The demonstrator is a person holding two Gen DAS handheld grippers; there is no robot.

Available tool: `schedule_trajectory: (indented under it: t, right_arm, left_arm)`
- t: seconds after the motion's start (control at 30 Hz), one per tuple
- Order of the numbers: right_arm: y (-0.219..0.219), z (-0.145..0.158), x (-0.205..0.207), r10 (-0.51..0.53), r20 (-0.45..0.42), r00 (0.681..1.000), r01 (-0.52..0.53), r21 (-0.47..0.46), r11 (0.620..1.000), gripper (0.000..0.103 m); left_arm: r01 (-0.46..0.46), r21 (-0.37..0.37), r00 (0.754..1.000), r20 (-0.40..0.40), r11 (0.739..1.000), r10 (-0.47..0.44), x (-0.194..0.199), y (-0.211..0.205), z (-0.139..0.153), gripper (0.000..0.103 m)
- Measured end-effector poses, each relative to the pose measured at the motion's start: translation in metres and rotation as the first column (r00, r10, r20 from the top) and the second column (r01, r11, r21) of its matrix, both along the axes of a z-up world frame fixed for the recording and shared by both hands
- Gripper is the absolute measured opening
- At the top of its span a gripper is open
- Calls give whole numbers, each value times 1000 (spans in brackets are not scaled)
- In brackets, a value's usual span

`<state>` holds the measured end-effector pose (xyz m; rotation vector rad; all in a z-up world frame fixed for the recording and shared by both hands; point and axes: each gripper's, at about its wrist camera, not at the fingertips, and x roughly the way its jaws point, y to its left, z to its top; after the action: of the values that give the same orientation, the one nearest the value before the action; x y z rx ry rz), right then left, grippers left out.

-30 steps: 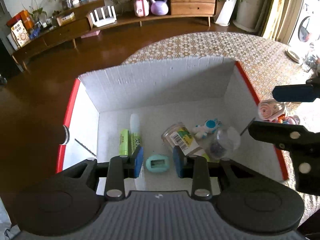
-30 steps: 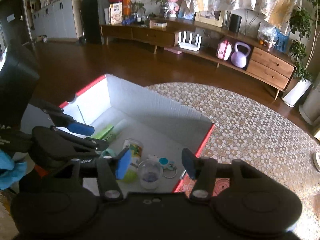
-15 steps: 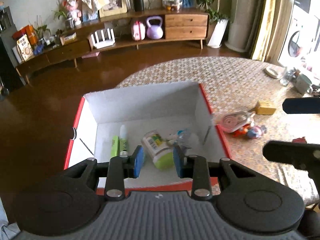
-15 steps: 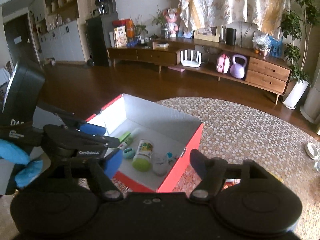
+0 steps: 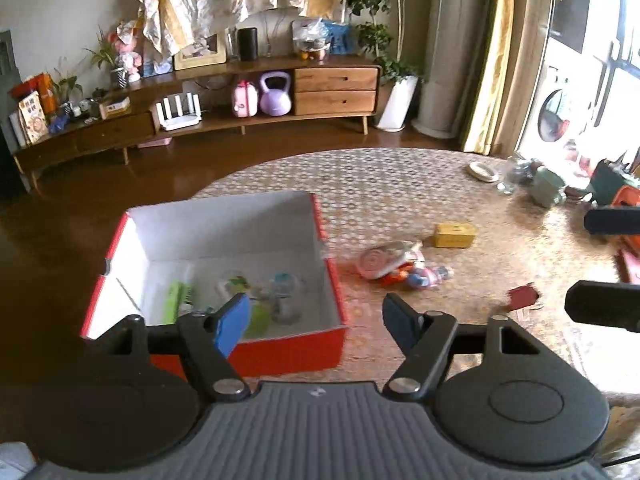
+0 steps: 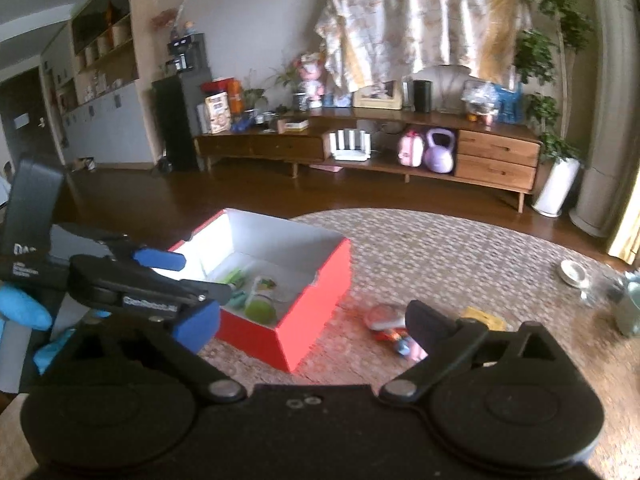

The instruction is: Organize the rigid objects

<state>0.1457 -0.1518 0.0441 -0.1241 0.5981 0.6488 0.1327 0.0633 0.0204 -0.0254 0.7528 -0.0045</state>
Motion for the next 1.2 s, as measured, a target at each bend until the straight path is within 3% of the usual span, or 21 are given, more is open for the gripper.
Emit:
schedule_trajectory:
  t: [0.33,0.7,1.2]
  right_arm:
    - [-58,-29,-19,-67,-11,998,66,-39,997,99]
    - [-91,-66,-17,-120,-41,992,116,-86,989,99]
    - [-120,-116,34,-214,-74,974,200,-161,966,85]
  left_arm:
    - [26,-61,997,77,998,-21,-7,-39,-5,80]
    - [39,-103,997,63,994,-33,12,-66,-32,80]
    - [113,-2,992,62,994,-113,80,-94,-83,80]
